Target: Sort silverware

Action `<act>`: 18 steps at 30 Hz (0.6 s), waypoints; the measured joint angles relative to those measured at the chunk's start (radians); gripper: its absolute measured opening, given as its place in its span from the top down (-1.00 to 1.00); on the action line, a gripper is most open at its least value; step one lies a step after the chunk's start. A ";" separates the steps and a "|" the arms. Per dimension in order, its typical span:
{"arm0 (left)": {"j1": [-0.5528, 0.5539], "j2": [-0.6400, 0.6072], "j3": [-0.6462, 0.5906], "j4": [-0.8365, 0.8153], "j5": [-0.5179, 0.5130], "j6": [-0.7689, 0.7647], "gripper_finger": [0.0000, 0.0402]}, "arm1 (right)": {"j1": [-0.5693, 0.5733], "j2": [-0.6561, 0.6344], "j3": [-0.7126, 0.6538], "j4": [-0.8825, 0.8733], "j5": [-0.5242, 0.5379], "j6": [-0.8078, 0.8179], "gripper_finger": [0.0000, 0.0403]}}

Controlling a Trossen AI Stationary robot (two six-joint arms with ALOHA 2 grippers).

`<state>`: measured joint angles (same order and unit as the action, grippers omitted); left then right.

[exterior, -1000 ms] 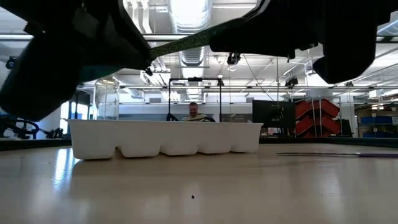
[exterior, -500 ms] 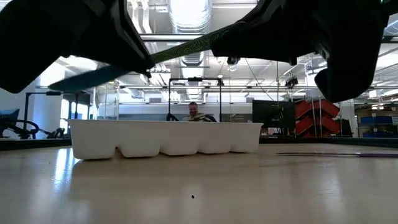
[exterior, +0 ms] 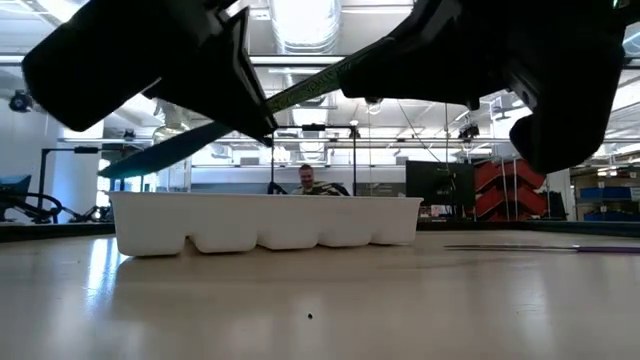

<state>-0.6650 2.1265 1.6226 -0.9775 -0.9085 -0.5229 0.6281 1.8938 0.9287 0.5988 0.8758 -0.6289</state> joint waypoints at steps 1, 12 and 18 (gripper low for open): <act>0.001 -0.002 0.000 0.006 0.000 0.006 0.87 | 0.000 0.000 0.000 -0.003 0.000 0.002 1.00; 0.003 -0.005 0.000 0.024 -0.055 0.066 0.98 | 0.000 -0.002 0.001 -0.011 -0.009 0.029 0.95; 0.003 -0.009 0.000 0.022 -0.076 0.128 0.99 | 0.006 -0.006 0.001 -0.009 -0.012 0.101 0.81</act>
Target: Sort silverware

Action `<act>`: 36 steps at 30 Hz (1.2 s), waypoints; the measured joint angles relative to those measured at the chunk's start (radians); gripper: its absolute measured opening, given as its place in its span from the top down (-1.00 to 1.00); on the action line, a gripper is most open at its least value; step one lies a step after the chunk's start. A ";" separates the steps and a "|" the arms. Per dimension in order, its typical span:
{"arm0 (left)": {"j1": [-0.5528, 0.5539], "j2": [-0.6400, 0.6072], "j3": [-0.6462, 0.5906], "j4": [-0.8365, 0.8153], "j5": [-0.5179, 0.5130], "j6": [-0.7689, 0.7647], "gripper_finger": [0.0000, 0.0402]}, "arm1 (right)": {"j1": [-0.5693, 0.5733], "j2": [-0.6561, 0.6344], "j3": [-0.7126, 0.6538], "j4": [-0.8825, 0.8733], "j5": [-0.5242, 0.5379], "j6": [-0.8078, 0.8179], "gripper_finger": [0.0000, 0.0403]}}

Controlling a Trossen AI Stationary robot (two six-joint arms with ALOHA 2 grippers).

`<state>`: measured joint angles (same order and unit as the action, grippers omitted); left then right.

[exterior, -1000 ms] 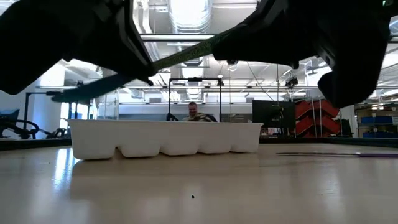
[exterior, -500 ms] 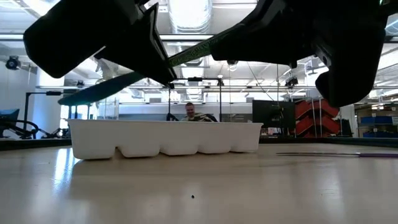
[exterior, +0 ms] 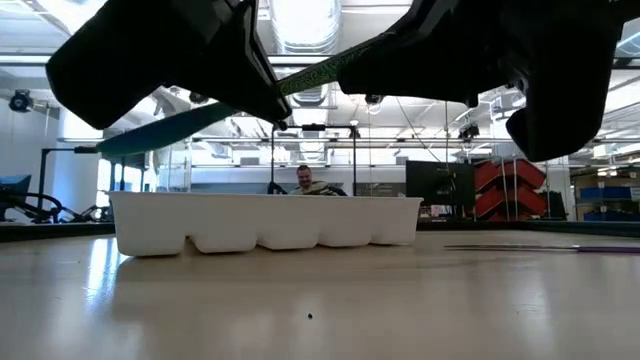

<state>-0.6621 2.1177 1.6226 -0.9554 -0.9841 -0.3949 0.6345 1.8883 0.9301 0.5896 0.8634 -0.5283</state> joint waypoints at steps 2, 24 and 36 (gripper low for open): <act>0.000 -0.007 0.000 -0.029 -0.004 0.011 0.99 | 0.005 -0.005 0.000 0.000 -0.001 0.043 0.70; -0.008 -0.329 -0.505 -0.334 -0.051 0.285 1.00 | 0.028 -0.029 -0.002 -0.252 0.028 0.462 -0.26; -0.002 -0.365 -0.789 0.045 -0.079 0.671 1.00 | 0.026 -0.028 -0.002 -0.301 0.081 0.574 -0.16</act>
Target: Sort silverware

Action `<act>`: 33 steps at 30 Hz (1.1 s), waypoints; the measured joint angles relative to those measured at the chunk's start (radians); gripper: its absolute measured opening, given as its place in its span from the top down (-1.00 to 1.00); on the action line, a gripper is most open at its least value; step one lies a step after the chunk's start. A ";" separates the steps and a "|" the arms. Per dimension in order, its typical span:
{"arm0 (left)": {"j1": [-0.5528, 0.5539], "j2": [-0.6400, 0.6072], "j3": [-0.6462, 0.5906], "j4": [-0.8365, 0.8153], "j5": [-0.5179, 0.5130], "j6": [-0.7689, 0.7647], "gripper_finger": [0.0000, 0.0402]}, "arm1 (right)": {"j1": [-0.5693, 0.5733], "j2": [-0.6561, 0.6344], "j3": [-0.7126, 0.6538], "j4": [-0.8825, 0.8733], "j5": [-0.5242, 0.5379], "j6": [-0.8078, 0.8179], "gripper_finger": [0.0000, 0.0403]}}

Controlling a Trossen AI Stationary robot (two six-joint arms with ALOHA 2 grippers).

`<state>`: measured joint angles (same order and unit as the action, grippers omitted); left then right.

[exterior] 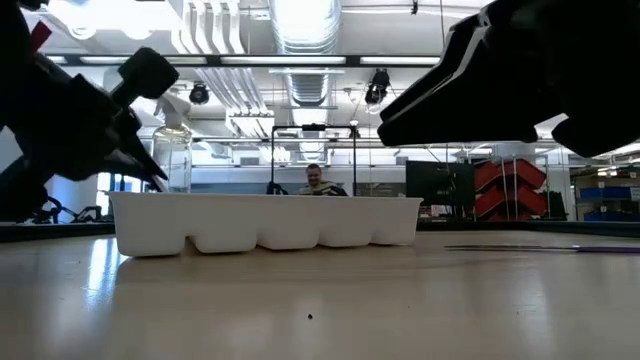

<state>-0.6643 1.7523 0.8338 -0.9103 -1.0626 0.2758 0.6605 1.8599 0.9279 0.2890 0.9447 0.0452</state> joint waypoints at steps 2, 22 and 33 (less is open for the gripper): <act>0.001 -0.004 -0.032 0.052 -0.006 0.028 1.00 | -0.001 0.000 0.000 0.000 0.000 0.008 -0.15; 0.018 -0.039 -0.061 0.323 0.121 0.316 1.00 | -0.002 0.010 -0.002 -0.052 -0.001 0.068 -0.23; 0.036 -0.012 -0.059 0.522 0.112 0.367 0.89 | 0.000 0.010 -0.002 -0.054 -0.001 0.068 -0.18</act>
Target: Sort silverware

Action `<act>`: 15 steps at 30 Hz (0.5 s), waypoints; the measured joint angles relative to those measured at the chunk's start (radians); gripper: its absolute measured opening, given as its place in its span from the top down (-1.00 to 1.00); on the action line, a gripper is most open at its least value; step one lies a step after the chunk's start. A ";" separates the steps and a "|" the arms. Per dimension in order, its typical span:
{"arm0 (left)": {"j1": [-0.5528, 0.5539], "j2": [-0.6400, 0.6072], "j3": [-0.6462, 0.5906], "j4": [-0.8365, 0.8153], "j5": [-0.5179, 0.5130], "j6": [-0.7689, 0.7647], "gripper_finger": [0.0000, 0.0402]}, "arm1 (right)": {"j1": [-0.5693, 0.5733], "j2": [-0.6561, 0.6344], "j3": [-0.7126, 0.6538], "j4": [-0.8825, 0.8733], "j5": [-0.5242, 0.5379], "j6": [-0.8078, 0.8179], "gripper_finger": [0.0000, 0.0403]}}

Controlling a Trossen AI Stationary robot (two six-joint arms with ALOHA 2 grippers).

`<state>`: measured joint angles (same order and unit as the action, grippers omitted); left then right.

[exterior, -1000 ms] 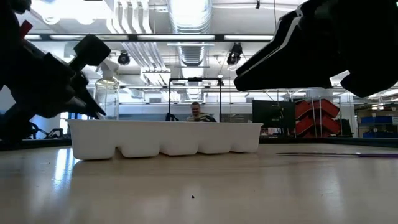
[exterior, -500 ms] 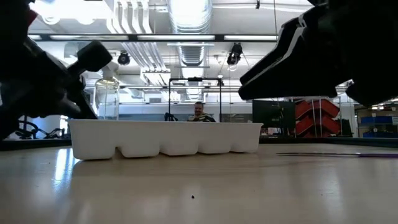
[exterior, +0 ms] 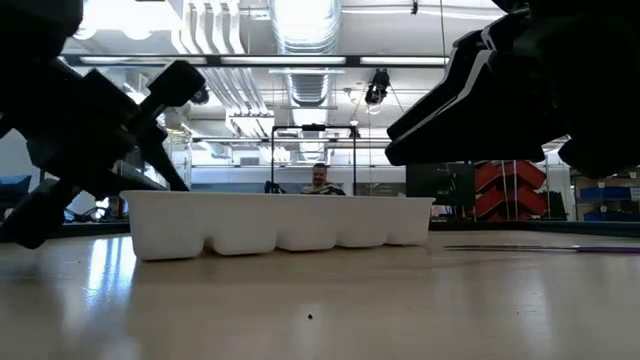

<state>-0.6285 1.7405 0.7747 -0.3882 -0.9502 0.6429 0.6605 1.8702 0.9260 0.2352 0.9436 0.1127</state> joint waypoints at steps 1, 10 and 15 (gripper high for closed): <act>-0.002 0.000 0.002 0.010 0.010 -0.005 0.86 | 0.000 0.000 0.000 0.000 0.000 0.000 -0.18; -0.003 -0.004 0.003 0.012 0.024 -0.049 0.75 | 0.005 0.000 0.000 -0.023 0.000 0.001 -0.29; -0.003 -0.004 0.002 -0.006 0.026 -0.103 0.77 | 0.014 0.000 0.000 -0.066 0.000 0.041 -0.34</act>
<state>-0.6315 1.7367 0.7772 -0.3938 -0.9244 0.5401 0.6743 1.8702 0.9257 0.1690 0.9436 0.1542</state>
